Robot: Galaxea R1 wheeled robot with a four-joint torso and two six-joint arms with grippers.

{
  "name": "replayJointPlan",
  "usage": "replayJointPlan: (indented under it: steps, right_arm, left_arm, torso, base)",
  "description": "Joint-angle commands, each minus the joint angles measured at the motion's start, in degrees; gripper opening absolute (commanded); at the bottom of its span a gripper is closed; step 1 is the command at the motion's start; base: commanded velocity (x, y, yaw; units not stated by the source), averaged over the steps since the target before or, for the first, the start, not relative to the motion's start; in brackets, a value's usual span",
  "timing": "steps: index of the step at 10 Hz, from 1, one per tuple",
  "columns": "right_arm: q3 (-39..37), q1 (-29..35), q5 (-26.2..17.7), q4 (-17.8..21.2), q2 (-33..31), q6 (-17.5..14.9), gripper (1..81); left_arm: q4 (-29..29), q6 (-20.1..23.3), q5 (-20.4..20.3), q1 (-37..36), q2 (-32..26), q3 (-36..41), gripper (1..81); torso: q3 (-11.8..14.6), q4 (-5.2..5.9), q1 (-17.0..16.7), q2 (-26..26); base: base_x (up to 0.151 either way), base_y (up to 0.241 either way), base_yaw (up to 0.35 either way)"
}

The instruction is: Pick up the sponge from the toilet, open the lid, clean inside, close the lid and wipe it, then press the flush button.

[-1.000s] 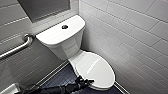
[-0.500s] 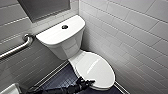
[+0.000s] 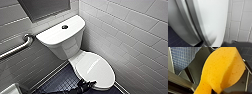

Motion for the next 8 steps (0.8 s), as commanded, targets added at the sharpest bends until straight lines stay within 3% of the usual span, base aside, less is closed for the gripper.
replayJointPlan:
  steps: [1,4,8]
  right_arm:
    - [1.1,-0.9,-4.3,-1.1,-1.7,0.2,1.0]
    - [0.6,-0.8,-4.3,-1.1,-1.6,0.2,1.0]
    - [-0.3,0.1,-5.0,-1.1,-0.5,0.2,1.0]
  left_arm:
    - [2.4,0.6,-0.2,-2.5,2.1,-1.5,81.1]
    - [2.5,0.4,-1.4,-1.6,4.2,-4.9,81.1]
    - [2.6,0.4,-1.4,-3.8,1.3,1.2,81.1]
  torso:
    - [0.0,0.00,0.0,0.0]
    - [0.0,0.00,0.0,0.0]
    - [0.0,0.00,0.0,0.0]
  base:
    - [0.000,0.000,0.000]
    - [0.000,0.000,0.000]
    - [0.000,0.000,0.000]
